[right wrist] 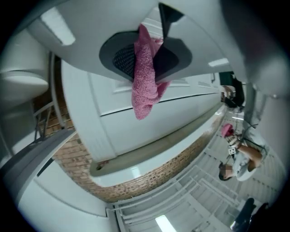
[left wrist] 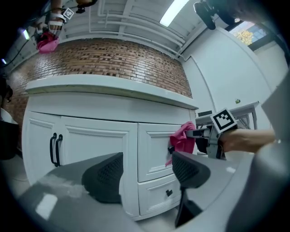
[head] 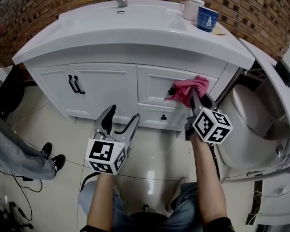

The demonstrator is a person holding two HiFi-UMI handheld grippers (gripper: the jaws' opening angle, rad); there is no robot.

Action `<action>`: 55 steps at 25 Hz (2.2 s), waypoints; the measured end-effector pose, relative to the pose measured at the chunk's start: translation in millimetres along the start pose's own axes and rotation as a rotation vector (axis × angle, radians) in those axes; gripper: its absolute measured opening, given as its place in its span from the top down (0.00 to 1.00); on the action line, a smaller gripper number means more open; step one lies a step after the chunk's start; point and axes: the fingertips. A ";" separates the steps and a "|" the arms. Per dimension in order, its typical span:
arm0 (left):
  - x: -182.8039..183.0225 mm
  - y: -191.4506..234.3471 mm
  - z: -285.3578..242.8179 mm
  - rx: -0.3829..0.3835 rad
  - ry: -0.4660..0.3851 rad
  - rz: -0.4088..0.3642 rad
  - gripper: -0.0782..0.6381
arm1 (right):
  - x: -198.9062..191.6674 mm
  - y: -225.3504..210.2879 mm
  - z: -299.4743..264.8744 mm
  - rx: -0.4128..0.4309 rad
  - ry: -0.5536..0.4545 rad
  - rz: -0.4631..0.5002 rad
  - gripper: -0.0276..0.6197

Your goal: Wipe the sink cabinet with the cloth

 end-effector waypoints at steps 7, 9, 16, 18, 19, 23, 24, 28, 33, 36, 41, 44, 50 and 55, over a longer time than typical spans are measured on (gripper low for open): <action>-1.6 20.9 9.2 0.072 0.018 -0.012 0.42 | -46.5 126.9 -44.8 0.377 0.090 0.039 0.84; 1.0 26.8 11.0 0.083 0.009 -0.007 0.42 | -57.7 153.9 -52.9 0.459 0.108 0.038 0.84; -1.4 34.5 9.1 0.096 0.015 0.001 0.42 | -66.8 113.1 -54.5 0.277 0.171 0.142 0.84; -3.4 31.3 7.7 0.085 0.022 0.001 0.42 | -56.9 58.7 -37.0 0.107 0.187 0.140 0.84; -4.3 29.4 7.4 0.078 0.026 0.001 0.42 | -50.0 31.7 -25.4 0.028 0.181 0.110 0.83; -3.0 25.1 5.7 0.061 0.026 0.005 0.42 | -28.0 -61.4 12.1 -0.239 0.150 0.075 0.83; -2.2 25.7 5.3 0.063 0.023 0.007 0.42 | -27.4 -72.1 15.5 -0.259 0.152 0.077 0.83; -1.7 23.6 1.6 0.065 0.015 0.020 0.42 | -36.0 -70.3 19.0 -0.255 0.138 0.063 0.83; -0.7 16.7 1.9 0.053 0.017 0.011 0.42 | -77.6 8.9 -6.5 -0.018 0.167 -0.103 0.83; -2.0 20.6 7.9 0.062 0.025 0.007 0.42 | -110.2 50.3 -25.1 0.106 0.254 -0.138 0.83; -2.6 33.9 15.1 0.085 0.029 0.022 0.42 | -143.9 139.3 -55.8 0.408 0.319 -0.009 0.83; -0.7 38.4 16.4 0.092 0.023 0.031 0.42 | -150.9 152.9 -66.5 0.428 0.289 -0.020 0.83; -3.7 33.9 16.8 0.064 0.041 0.009 0.42 | -151.7 22.9 -42.9 0.020 0.287 0.036 0.83; 1.2 46.8 25.0 0.075 0.034 0.002 0.42 | -109.2 -59.6 0.2 -0.197 0.188 -0.041 0.83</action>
Point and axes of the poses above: the fingertips, and each gripper's own axes: z backward along the fingers, y to its left, x out of its top, and after that the axes turned 4 degrees about -z, right-handed
